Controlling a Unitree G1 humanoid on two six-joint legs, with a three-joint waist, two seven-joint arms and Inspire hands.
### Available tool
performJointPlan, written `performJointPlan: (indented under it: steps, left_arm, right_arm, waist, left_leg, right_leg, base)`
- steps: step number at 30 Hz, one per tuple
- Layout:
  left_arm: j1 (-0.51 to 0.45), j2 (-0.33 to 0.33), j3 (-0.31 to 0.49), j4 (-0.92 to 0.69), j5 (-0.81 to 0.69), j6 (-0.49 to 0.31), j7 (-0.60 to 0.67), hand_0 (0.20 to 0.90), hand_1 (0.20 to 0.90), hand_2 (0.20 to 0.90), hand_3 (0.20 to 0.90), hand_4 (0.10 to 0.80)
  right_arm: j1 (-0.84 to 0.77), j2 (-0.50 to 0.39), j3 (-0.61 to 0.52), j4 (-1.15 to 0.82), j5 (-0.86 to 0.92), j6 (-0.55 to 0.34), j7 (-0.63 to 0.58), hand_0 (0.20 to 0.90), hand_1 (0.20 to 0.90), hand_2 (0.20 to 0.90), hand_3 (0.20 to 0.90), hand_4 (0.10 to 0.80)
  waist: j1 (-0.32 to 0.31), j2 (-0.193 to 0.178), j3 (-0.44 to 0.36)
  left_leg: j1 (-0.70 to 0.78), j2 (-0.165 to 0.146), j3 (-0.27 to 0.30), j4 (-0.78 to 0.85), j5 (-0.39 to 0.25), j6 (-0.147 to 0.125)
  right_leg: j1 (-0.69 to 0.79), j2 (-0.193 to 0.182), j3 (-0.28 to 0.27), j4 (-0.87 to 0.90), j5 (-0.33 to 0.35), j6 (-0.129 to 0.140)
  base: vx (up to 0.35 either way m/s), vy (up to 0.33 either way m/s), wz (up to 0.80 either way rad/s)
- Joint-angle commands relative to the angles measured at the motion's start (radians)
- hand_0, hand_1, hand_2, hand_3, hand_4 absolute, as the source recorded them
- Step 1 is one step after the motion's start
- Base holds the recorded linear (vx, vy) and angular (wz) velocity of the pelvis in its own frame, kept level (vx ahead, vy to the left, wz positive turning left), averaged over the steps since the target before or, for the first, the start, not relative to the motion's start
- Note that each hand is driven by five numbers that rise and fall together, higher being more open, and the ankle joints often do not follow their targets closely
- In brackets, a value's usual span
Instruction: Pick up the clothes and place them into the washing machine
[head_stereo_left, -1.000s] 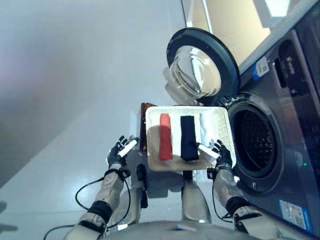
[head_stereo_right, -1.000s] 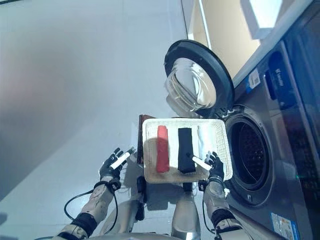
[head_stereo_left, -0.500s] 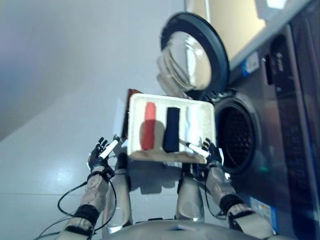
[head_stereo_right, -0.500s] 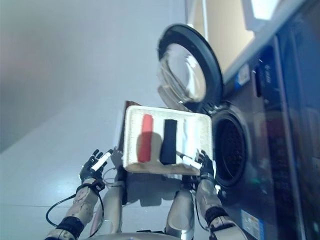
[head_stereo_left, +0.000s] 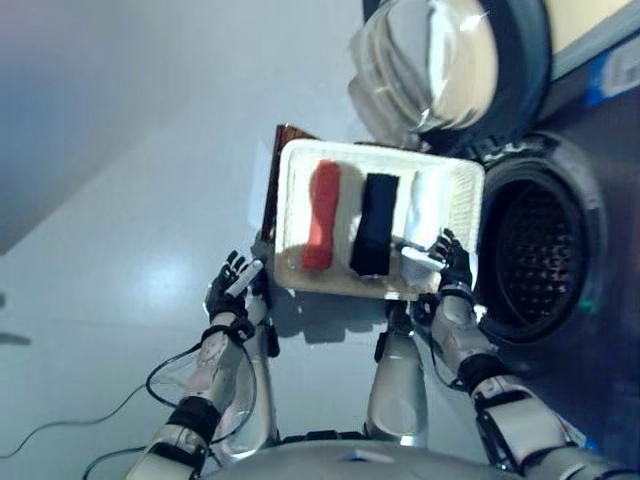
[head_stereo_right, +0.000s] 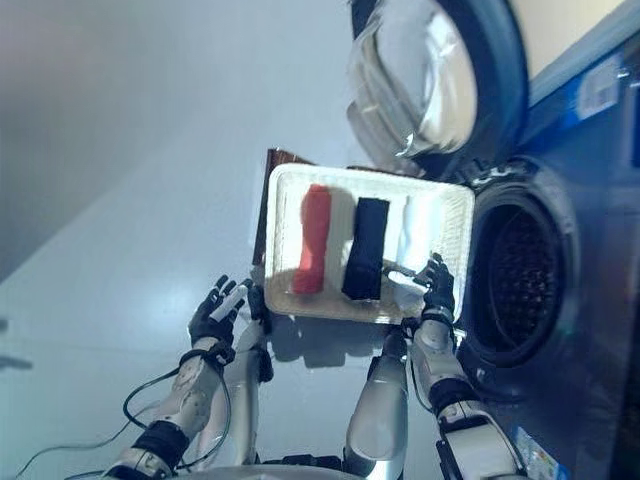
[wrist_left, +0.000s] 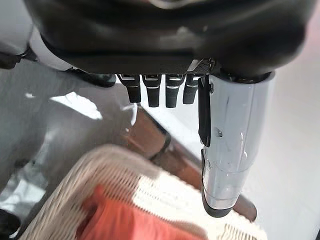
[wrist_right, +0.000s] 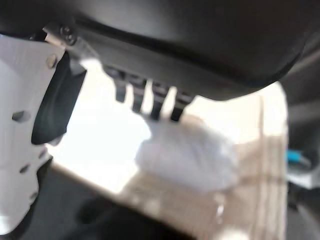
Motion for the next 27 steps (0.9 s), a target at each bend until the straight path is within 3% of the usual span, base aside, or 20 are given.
performJointPlan:
  steps: [1,8,19,27]
  left_arm:
    - [0.039,0.049,0.017,-0.107,0.039,-0.060,-0.002,0.900,0.900,0.900,0.900,0.800]
    - [0.059,0.079,0.009,-0.151,0.053,-0.068,-0.001,0.900,0.900,0.900,0.900,0.800]
    - [0.000,0.053,-0.016,-0.104,0.053,-0.089,0.032,0.900,0.900,0.900,0.900,0.800]
    - [0.078,0.094,-0.062,-0.206,0.034,-0.079,-0.023,0.900,0.900,0.900,0.900,0.800]
  right_arm:
    - [-0.070,-0.073,-0.027,0.007,-0.032,-0.046,-0.054,0.900,0.900,0.900,0.900,0.800]
    - [-0.202,-0.156,-0.084,0.168,-0.064,-0.018,-0.122,0.900,0.900,0.900,0.900,0.800]
    - [-0.229,-0.162,-0.034,0.155,-0.166,0.011,-0.159,0.900,0.900,0.900,0.900,0.800]
    - [-0.348,-0.240,-0.038,0.441,-0.187,0.106,-0.120,0.900,0.900,0.900,0.900,0.800]
  waist:
    - [0.034,-0.015,-0.025]
    - [0.068,0.024,-0.017]
    - [0.055,0.019,0.006]
    - [0.133,0.089,0.004]
  left_leg:
    - [0.015,0.102,-0.087,0.145,-0.125,-0.084]
    - [-0.054,0.079,-0.085,0.214,-0.168,-0.084]
    - [-0.087,0.075,-0.100,0.260,-0.189,-0.090]
    - [-0.125,0.045,-0.116,0.281,-0.186,-0.089]
  right_leg:
    - [-0.096,-0.042,0.065,0.037,0.106,-0.010]
    - [-0.120,-0.085,0.059,0.060,0.108,0.002]
    - [-0.134,-0.100,0.047,0.105,0.094,0.002]
    - [-0.148,-0.132,0.026,0.139,0.080,0.002]
  base:
    - [-0.040,-0.020,-0.03]
    - [-0.020,0.024,-0.08]
    - [-0.008,0.013,-0.01]
    - [-0.006,0.012,0.08]
